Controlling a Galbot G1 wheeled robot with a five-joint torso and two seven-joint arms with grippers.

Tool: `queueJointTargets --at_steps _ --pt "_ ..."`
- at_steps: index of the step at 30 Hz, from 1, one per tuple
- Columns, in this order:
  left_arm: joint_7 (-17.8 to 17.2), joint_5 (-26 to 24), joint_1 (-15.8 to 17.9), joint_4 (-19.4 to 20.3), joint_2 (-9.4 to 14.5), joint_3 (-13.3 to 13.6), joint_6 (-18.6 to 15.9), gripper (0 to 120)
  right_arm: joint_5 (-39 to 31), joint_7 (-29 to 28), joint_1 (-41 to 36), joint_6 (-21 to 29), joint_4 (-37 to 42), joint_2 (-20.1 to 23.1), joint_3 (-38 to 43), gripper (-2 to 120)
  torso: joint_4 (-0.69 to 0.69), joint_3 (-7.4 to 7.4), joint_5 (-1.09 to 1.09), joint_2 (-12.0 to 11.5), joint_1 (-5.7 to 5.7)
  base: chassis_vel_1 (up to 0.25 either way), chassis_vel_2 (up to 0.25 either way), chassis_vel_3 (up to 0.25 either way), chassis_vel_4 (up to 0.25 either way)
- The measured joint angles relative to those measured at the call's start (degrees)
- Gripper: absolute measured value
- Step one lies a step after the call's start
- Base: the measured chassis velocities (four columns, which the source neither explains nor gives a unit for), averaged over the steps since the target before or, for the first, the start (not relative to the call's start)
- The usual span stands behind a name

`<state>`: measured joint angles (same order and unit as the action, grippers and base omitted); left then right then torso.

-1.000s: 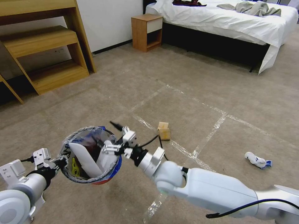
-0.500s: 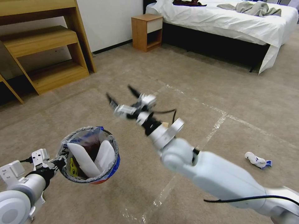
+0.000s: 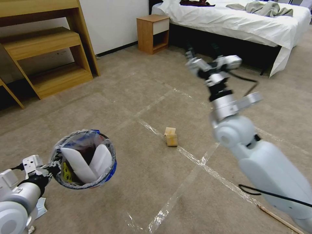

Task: Pick up the trash bin and place the garbage on the floor into it.

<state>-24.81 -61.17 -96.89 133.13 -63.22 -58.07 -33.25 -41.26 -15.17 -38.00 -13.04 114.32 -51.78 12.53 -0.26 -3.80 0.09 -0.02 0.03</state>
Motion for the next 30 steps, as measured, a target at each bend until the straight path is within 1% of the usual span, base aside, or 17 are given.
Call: queueJointTargets --at_steps 1,2,5,6,9,10,13,14,18,19,21,22,23,25,26,28,30 --pt "0.18 0.69 -0.04 -0.01 -0.24 -0.08 0.17 1 1.75 -0.58 -2.16 0.46 0.55 0.13 3.07 99 -0.03 0.0 0.0 0.0 0.0 0.0 0.0 0.0 0.0" --pt "0.18 0.69 -0.04 -0.01 -0.24 -0.08 0.17 1 1.75 -0.58 -2.16 0.46 0.55 0.13 3.07 99 -0.03 0.0 0.0 0.0 0.0 0.0 0.0 0.0 0.0" --pt "0.52 2.04 -0.3 -0.05 -0.82 -0.34 0.74 1 5.62 -2.67 -10.39 2.19 2.48 -0.18 10.81 99 -0.02 0.01 0.0 0.0 0.0 0.0 0.0 0.0 0.0" --pt "0.52 2.04 -0.3 -0.05 -0.82 -0.34 0.74 1 5.62 -2.67 -10.39 2.19 2.48 -0.18 10.81 99 -0.02 0.01 0.0 0.0 0.0 0.0 0.0 0.0 0.0" --pt "0.86 3.25 -0.52 -0.24 -1.2 -0.37 1.29 1 8.58 -3.47 -17.64 2.32 3.76 -1.66 16.63 99 -0.03 0.01 0.0 0.0 0.0 0.0 0.0 0.0 0.0" --pt "0.86 3.25 -0.52 -0.24 -1.2 -0.37 1.29 1 8.58 -3.47 -17.64 2.32 3.76 -1.66 16.63 99 -0.03 0.01 0.0 0.0 0.0 0.0 0.0 0.0 0.0" --pt "1.13 4.09 -0.73 -0.3 -1.77 -0.37 1.65 1 10.7 -3.92 -23.97 1.34 5.44 -3.83 20.35 98 -0.01 0.01 -0.01 0.0 0.0 0.0 0.0 0.0 0.0" --pt "1.13 4.09 -0.73 -0.3 -1.77 -0.37 1.65 1 10.7 -3.92 -23.97 1.34 5.44 -3.83 20.35 98 -0.01 0.01 -0.01 0.0 0.0 0.0 0.0 0.0 0.0" --pt "1.43 4.87 -1.32 -0.17 -2.24 -0.61 2.24 1 13.66 -3.78 -31.38 -1.13 6.17 -7.37 23.48 98 -0.02 0.01 -0.01 0.0 0.0 0.0 0.0 0.0 0.0" --pt "1.43 4.87 -1.32 -0.17 -2.24 -0.61 2.24 1 13.66 -3.78 -31.38 -1.13 6.17 -7.37 23.48 98 -0.02 0.01 -0.01 0.0 0.0 0.0 0.0 0.0 0.0" --pt "1.45 5.03 -1.74 0.1 -2.36 -0.77 2.35 1 14.4 -3.19 -34.6 -2.28 6.32 -8.77 24.43 98 -0.03 0.01 -0.01 0.0 0.0 0.0 0.0 0.0 0.0" --pt "1.45 5.03 -1.74 0.1 -2.36 -0.77 2.35 1 14.4 -3.19 -34.6 -2.28 6.32 -8.77 24.43 98 -0.03 0.01 -0.01 0.0 0.0 0.0 0.0 0.0 0.0" --pt "1.53 5.4 -2.05 0.32 -2.52 -0.81 2.5 1 15.09 -3.1 -36.95 -2.94 6.59 -10.2 24.7 98 -0.03 0.01 -0.01 0.0 0.0 0.0 0.0 0.0 0.0" --pt "1.58 5.92 -2.46 0.65 -2.85 -0.82 2.73 1 16.65 -4.15 -39.22 -2.73 7.3 -11.65 24.54 96 -0.01 0.01 -0.01 0.0 0.0 0.0 0.0 0.0 0.0" --pt "1.58 5.92 -2.46 0.65 -2.85 -0.82 2.73 1 16.65 -4.15 -39.22 -2.73 7.3 -11.65 24.54 96 -0.01 0.01 -0.01 0.0 0.0 0.0 0.0 0.0 0.0" --pt "1.95 6.85 -2.93 0.87 -3.42 -0.78 3.22 1 18.87 -7.29 -42.05 -0.82 8.4 -13.11 23.64 94 0.0 0.01 -0.03 0.0 0.0 0.0 0.0 0.0 0.0" --pt "2.31 7.79 -3.39 0.94 -3.9 -0.78 3.73 1 20.56 -9.17 -44.32 0.6 8.43 -14.07 22.99 96 -0.03 0.01 0.0 0.0 0.0 0.0 0.0 0.0 0.0"
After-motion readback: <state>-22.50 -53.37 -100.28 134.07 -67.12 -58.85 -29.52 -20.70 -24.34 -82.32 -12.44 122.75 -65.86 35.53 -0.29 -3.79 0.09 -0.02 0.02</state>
